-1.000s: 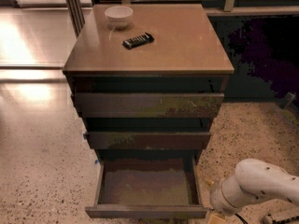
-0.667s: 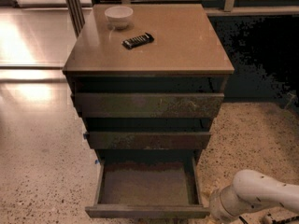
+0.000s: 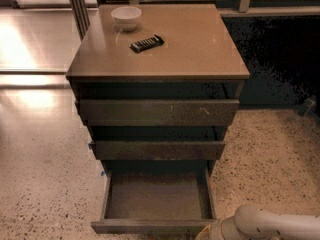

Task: Close bottom drawer

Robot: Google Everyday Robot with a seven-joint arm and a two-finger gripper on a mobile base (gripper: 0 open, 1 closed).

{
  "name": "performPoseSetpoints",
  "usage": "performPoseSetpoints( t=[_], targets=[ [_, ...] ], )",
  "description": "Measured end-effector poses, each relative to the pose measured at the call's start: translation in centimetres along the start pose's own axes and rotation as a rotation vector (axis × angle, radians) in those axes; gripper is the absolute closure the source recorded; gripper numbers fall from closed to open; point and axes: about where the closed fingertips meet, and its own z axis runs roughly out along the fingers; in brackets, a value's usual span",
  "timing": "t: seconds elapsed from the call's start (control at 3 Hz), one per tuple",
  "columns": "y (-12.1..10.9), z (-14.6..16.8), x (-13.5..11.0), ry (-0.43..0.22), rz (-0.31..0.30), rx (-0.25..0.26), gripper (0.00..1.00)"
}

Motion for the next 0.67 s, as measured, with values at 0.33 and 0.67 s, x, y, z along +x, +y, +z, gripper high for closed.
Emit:
performPoseSetpoints(
  t=[0.33,0.67],
  targets=[
    [-0.9,1.0,-1.0,-0.003,-0.012,0.080,1.00],
    [-0.5,-1.0,-2.4,-0.012,-0.037,0.133,1.00]
  ],
)
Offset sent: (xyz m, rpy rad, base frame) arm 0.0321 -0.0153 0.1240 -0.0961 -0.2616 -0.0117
